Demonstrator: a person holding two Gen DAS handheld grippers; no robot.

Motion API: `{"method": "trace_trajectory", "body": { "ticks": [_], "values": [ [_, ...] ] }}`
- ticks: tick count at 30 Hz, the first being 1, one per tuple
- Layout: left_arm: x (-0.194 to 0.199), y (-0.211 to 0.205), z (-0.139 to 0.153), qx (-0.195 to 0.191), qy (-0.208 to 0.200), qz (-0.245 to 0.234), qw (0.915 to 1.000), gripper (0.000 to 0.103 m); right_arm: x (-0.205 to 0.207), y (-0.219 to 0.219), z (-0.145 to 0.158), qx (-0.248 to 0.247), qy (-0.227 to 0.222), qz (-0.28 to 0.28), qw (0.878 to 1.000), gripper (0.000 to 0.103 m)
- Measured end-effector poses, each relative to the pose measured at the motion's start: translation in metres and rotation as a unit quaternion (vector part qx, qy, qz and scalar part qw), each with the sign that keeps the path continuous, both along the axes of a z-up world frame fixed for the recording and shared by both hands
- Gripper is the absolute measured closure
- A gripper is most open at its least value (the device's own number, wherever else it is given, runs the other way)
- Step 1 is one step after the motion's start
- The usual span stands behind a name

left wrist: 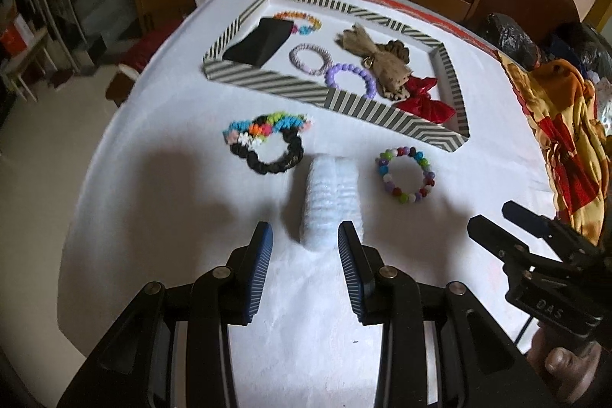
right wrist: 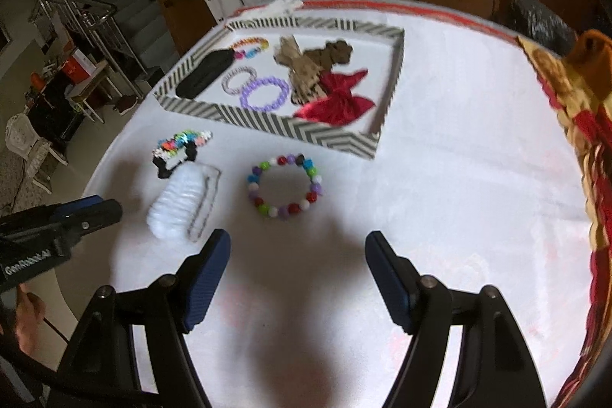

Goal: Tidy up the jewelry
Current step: 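Grasp the white fluffy scrunchie with the left tool while the right tool grasps the multicolor bead bracelet, then carry the scrunchie and bead bracelet into the tray and release both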

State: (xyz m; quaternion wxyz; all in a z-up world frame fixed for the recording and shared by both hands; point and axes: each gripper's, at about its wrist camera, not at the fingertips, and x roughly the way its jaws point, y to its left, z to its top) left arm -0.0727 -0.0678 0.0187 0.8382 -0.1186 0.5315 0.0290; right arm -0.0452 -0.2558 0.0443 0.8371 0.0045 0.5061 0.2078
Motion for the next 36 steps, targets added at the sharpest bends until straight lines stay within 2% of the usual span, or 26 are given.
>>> {"method": "trace_trajectory", "body": {
  "ticks": [5, 8, 13, 15, 18, 20, 21, 23, 25, 27, 30, 34, 36],
  "values": [
    [0.007, -0.006, -0.006, -0.017, 0.001, -0.023, 0.9996, 0.060, 0.014, 0.003, -0.016, 0.002, 0.011, -0.001, 1.000, 0.027],
    [0.018, -0.007, -0.019, -0.041, 0.018, -0.024, 0.9987, 0.060, 0.028, 0.004, -0.024, -0.002, 0.013, -0.011, 1.000, 0.027],
    [0.034, -0.011, -0.031, -0.047, 0.023, -0.024, 0.9983, 0.060, 0.054, 0.011, -0.038, -0.007, 0.013, -0.016, 1.000, 0.028],
    [0.041, -0.012, -0.035, -0.042, 0.025, -0.022, 0.9986, 0.060, 0.061, 0.016, -0.043, -0.012, 0.011, -0.009, 1.000, 0.034],
    [0.050, -0.014, -0.043, -0.041, 0.031, -0.025, 0.9984, 0.060, 0.070, 0.025, -0.052, -0.028, 0.006, -0.004, 1.000, 0.049],
    [0.053, -0.015, -0.049, -0.032, 0.036, -0.029, 0.9984, 0.060, 0.074, 0.029, -0.058, -0.033, 0.008, 0.001, 0.999, 0.064],
    [0.055, -0.016, -0.052, -0.029, 0.042, -0.031, 0.9982, 0.059, 0.073, 0.030, -0.058, -0.037, -0.004, 0.003, 0.999, 0.068],
    [0.058, -0.016, -0.059, -0.033, 0.055, -0.033, 0.9974, 0.058, 0.072, 0.036, -0.060, -0.053, -0.020, 0.015, 0.998, 0.086],
    [0.059, -0.016, -0.061, -0.035, 0.050, -0.037, 0.9974, 0.057, 0.072, 0.036, -0.060, -0.054, -0.023, 0.022, 0.998, 0.093],
    [0.058, -0.014, -0.062, -0.039, 0.048, -0.038, 0.9974, 0.059, 0.074, 0.033, -0.059, -0.037, -0.014, 0.023, 0.999, 0.094],
    [0.056, -0.006, -0.058, -0.055, 0.044, -0.034, 0.9969, 0.070, 0.073, 0.025, -0.046, -0.003, -0.015, 0.018, 1.000, 0.094],
    [0.054, -0.002, -0.046, -0.060, 0.037, -0.029, 0.9970, 0.079, 0.068, 0.017, -0.016, 0.028, -0.030, 0.021, 0.999, 0.094],
    [0.055, -0.002, -0.036, -0.057, 0.028, -0.029, 0.9976, 0.080, 0.069, 0.015, -0.003, 0.036, -0.038, 0.023, 0.998, 0.094]
  ]
}}
